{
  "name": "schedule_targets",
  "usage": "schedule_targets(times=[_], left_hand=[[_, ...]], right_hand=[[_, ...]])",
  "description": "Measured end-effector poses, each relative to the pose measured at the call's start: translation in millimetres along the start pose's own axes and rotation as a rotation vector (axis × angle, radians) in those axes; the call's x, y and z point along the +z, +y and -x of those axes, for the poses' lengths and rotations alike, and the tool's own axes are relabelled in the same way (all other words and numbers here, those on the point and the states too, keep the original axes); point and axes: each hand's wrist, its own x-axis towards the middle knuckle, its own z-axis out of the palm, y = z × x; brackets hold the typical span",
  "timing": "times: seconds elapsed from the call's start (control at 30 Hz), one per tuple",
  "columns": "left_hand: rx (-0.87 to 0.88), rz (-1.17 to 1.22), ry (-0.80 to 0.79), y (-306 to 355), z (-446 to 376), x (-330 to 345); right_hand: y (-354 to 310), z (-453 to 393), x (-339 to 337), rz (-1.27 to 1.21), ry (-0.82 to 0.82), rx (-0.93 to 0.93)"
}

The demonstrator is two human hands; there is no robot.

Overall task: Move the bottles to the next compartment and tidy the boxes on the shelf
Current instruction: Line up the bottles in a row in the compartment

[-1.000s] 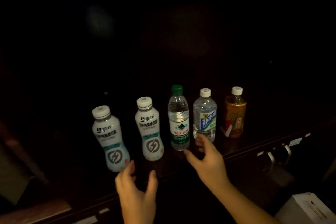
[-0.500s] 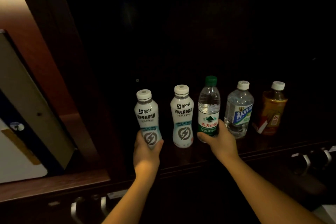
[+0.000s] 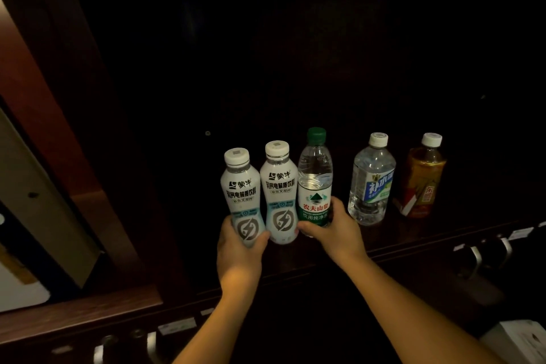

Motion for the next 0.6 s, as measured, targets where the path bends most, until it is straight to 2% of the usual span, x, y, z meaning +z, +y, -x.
schedule_targets(times=[0.13,0.27,0.33,0.43,0.53,0.6], left_hand=[[0.01,-0.006,-0.016,-3,-2,-1],[-0.011,0.012,-0.003,-9,-6,0],[-0.004,0.005,0.0,-10,-8,2],[-0.011,0.03,-0.006,-13,-9,4],[-0.006,0.038,-0.011,-14,-9,2],[0.007,0.031,-0.021,-15,-9,1]], right_hand=[[-2,10,-9,-0.039,-0.025,-0.007],[13,20,-44,0.011,0.353,-0.013],[20,14,-66,-0.01,0.451,-0.01],[23,-5,-82,0.048,0.373,0.041],[28,-18,-80,-0.047,0.244,0.054],[31,-19,-76,-0.039,0.239,0.073]])
